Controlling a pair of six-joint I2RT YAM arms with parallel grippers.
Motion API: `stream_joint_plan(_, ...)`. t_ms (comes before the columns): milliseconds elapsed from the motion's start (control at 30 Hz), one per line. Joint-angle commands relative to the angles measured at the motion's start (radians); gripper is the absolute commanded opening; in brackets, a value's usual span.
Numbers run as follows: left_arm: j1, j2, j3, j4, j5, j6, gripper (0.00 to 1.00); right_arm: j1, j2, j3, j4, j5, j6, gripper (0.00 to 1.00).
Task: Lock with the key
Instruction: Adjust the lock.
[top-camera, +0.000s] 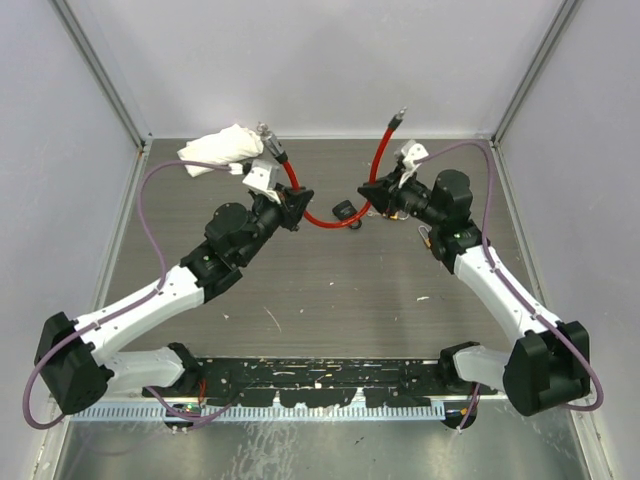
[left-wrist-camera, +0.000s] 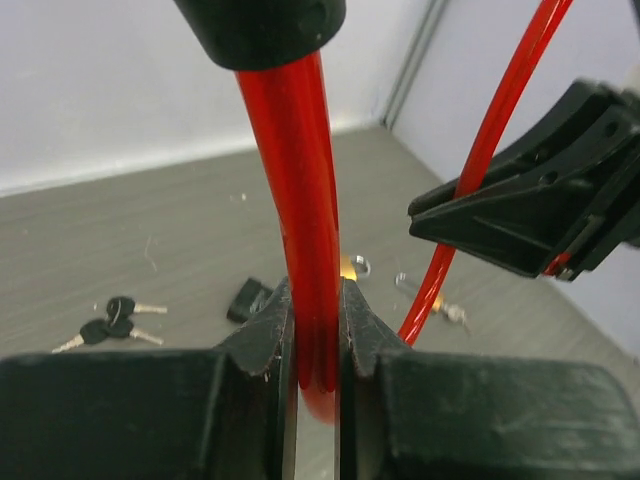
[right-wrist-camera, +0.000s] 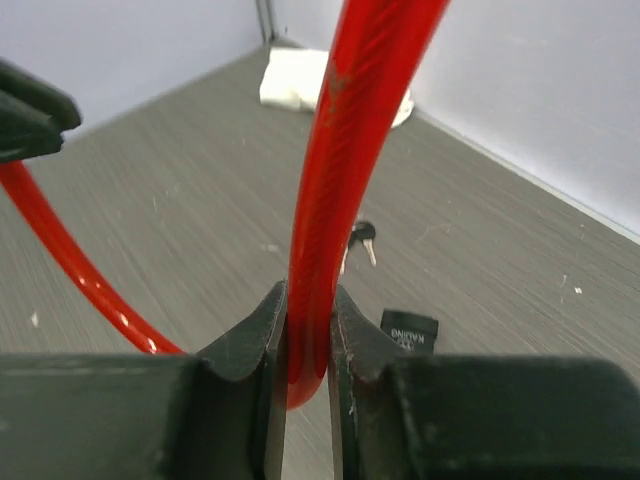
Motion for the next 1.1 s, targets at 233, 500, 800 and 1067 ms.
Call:
stream_joint_plan(233, 0.049, -0.104, -0.070, -0.216, 0.284, 0.047, 0.00, 0.018, -0.069, 0.039, -0.219, -0.013, -0.291, 0.01)
stream_joint_plan(500, 0.047, -0.147, -0.133, -0.271, 0.380, 0.034, 0.00, -0.046, -0.048, 0.061, -0.109, -0.081, -0.044, 0.17)
stream_joint_plan(800, 0.049, -0.150, -0.155, -0.280, 0.413, 0.044, 0.00, -0.072, -0.025, 0.021, 0.035, -0.168, 0.161, 0.30)
stream_joint_plan(1067, 0.056, -0.166, -0.167, -0.310, 0.418, 0.045, 0.00, -0.102, -0.013, 0.014, 0.081, -0.170, 0.234, 0.34)
